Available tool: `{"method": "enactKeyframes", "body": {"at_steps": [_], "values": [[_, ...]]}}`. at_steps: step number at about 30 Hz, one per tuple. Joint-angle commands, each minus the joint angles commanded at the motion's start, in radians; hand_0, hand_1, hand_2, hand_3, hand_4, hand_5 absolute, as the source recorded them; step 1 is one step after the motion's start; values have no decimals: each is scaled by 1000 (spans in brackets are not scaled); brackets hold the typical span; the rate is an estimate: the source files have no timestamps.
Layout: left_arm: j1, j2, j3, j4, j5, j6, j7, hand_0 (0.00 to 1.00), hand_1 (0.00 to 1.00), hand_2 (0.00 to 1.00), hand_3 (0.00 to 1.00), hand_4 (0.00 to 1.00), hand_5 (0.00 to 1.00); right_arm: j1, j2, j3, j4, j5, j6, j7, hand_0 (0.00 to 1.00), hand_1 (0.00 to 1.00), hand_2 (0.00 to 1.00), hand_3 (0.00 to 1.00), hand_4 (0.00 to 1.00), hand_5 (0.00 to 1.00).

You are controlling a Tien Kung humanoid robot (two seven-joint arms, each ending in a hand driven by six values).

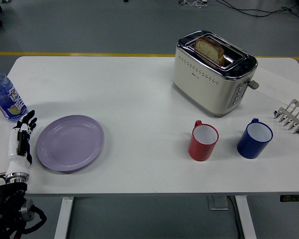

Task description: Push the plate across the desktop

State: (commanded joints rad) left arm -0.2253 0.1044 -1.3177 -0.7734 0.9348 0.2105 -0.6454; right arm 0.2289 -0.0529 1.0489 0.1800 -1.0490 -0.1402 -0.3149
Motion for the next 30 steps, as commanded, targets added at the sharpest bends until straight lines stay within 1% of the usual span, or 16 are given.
{"method": "enactKeyframes", "body": {"at_steps": [12, 22, 30], "values": [[-8, -19, 29, -7, -8, -1, 0, 874, 882, 909, 808, 422, 998, 2, 2, 3, 0, -11, 4, -2, 530, 503, 603, 549, 246, 192], [-13, -40, 80, -22, -37, 3, 0, 872, 882, 908, 809, 420, 998, 4, 3, 3, 0, -13, 5, -2, 530, 503, 603, 549, 247, 194], [-15, -43, 120, -42, -53, -3, 0, 870, 881, 907, 809, 421, 998, 3, 5, -4, 0, -7, 5, -1, 530, 503, 603, 550, 247, 194]]}}
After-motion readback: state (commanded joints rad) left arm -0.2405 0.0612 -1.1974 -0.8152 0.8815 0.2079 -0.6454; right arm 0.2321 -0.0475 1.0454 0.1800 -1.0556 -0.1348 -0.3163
